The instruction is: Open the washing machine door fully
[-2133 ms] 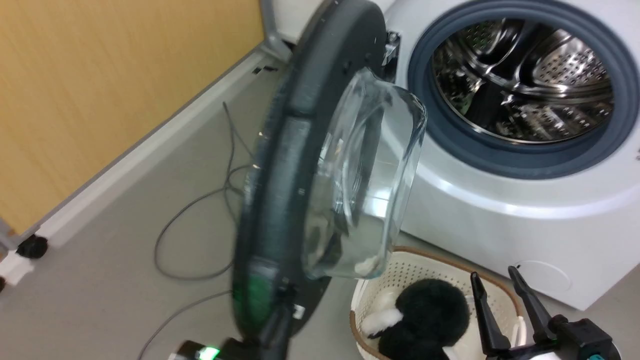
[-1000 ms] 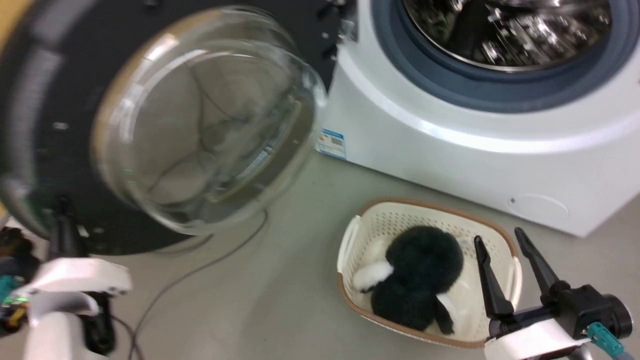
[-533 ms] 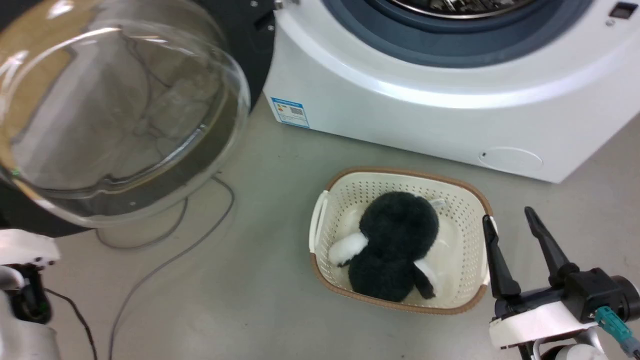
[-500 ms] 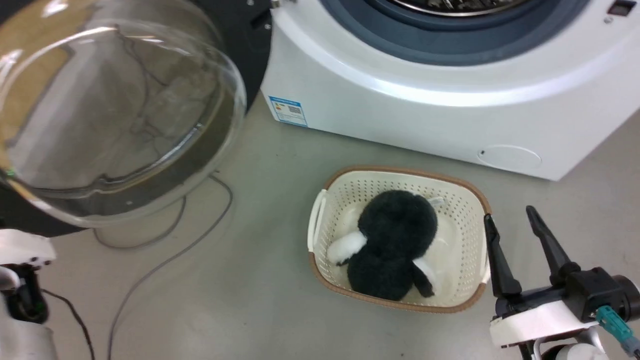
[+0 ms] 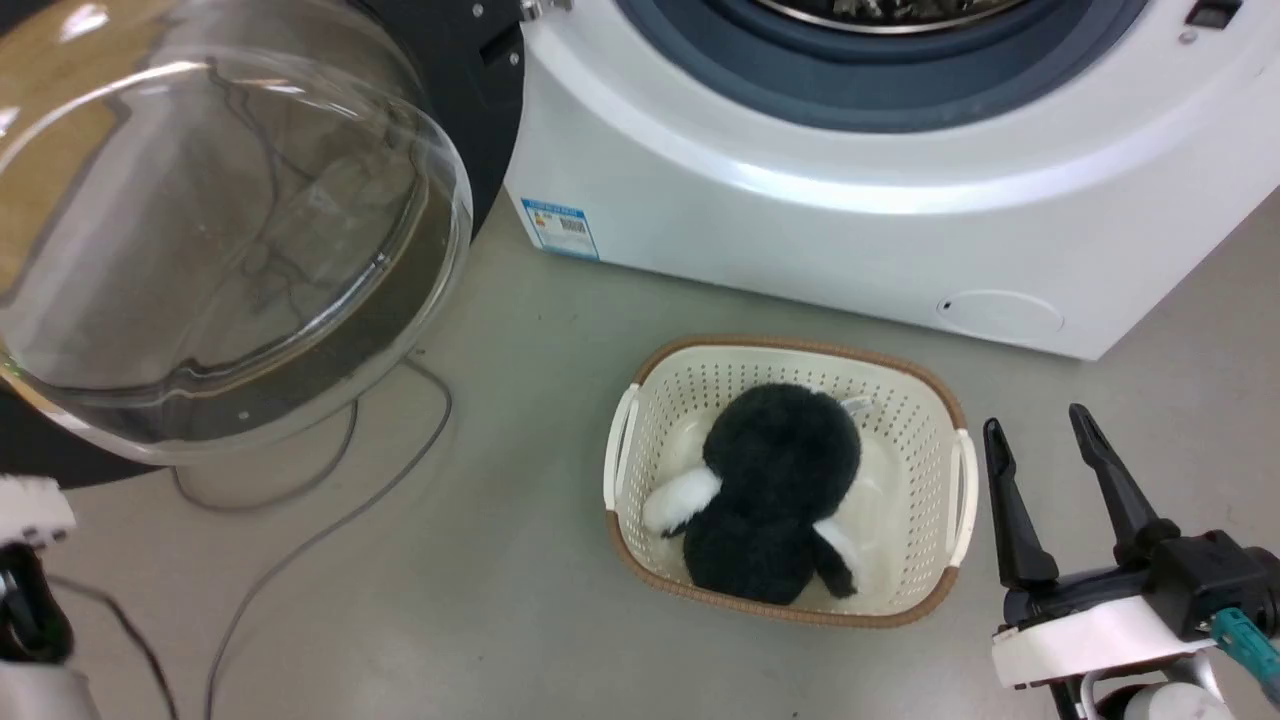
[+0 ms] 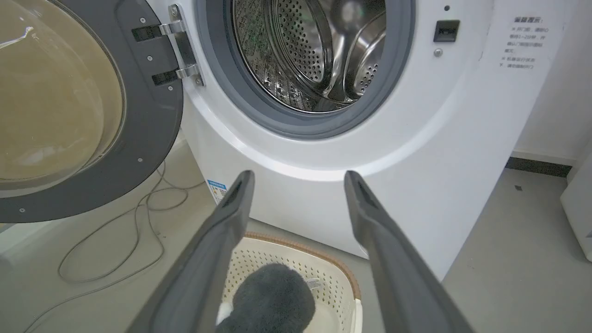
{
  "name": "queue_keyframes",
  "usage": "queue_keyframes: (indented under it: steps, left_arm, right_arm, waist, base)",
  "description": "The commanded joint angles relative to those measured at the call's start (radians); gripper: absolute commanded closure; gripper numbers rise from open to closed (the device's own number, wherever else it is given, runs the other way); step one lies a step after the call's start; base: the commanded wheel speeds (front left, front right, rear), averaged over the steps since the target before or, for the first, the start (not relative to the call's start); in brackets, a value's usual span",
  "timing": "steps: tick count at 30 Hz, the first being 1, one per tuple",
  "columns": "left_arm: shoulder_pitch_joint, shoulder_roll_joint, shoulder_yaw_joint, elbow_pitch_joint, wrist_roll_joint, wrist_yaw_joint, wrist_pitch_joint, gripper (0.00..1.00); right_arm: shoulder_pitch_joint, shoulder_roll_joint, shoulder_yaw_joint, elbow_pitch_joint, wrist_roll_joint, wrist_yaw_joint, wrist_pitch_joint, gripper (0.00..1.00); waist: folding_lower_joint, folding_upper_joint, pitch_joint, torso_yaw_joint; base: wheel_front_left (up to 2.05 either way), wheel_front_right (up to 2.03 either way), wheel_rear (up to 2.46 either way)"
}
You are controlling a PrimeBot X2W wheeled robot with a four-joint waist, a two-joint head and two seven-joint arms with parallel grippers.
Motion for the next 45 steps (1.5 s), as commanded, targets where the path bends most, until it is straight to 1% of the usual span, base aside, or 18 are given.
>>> queue_keyframes:
  steps: [1, 7, 14, 20, 25, 26, 27, 34, 45]
  left_arm:
    - [0.034, -0.016, 0.002, -0.028, 0.008, -0.005, -0.004, 1.0]
    - [0.125, -0.074, -0.03, -0.193, 0.028, -0.019, -0.004, 1.0]
    - [0.238, -0.119, -0.151, -0.359, 0.05, -0.022, -0.004, 1.0]
    - [0.333, -0.135, -0.23, -0.424, 0.041, -0.022, -0.004, 1.0]
    - [0.399, -0.141, -0.298, -0.45, 0.028, -0.022, -0.004, 0.99]
    - [0.409, -0.142, -0.31, -0.453, 0.025, -0.022, -0.004, 0.6]
    - [0.419, -0.142, -0.318, -0.458, 0.026, -0.022, -0.004, 0.0]
    - [0.484, -0.144, -0.39, -0.434, 0.042, -0.022, -0.004, 0.0]
    - [0.53, -0.148, -0.454, -0.406, 0.053, -0.022, -0.004, 0.0]
  right_arm:
    - [-0.016, 0.001, -0.005, -0.007, 0.012, 0.001, -0.003, 0.0]
    - [0.003, 0.001, -0.015, -0.012, 0.033, 0.001, -0.003, 0.0]
    - [0.032, 0.001, -0.025, -0.023, 0.057, 0.001, -0.003, 0.0]
    - [0.045, 0.001, -0.029, -0.05, 0.079, 0.001, -0.003, 0.0]
    - [0.066, 0.001, -0.033, -0.068, 0.087, 0.001, -0.003, 0.0]
    - [0.071, 0.001, -0.034, -0.069, 0.088, 0.001, -0.003, 0.0]
    - [0.076, 0.001, -0.035, -0.07, 0.089, 0.001, -0.003, 0.0]
    - [0.112, 0.001, -0.035, -0.069, 0.091, 0.001, -0.003, 0.0]
    - [0.135, 0.001, -0.028, -0.068, 0.096, 0.001, -0.003, 0.0]
  waist:
    - [-0.0001, 0.0, -0.017, -0.002]
    - [-0.0001, 0.0, -0.081, -0.004]
    - [-0.0001, 0.0, -0.157, -0.019]
    - [-0.0001, 0.0, -0.207, -0.066]
    - [-0.0001, 0.0, -0.244, -0.108]
    - [-0.0001, 0.0, -0.252, -0.117]
    - [-0.0001, 0.0, -0.258, -0.125]
    - [-0.0001, 0.0, -0.299, -0.181]
    - [-0.0001, 0.0, -0.313, -0.26]
  base:
    - [0.0, 0.0, 0.0]
    - [0.0, 0.0, 0.0]
    - [0.0, 0.0, 0.0]
    - [0.0, 0.0, 0.0]
    - [0.0, 0.0, 0.0]
    - [0.0, 0.0, 0.0]
    - [0.0, 0.0, 0.0]
    - [0.0, 0.0, 0.0]
    - [0.0, 0.0, 0.0]
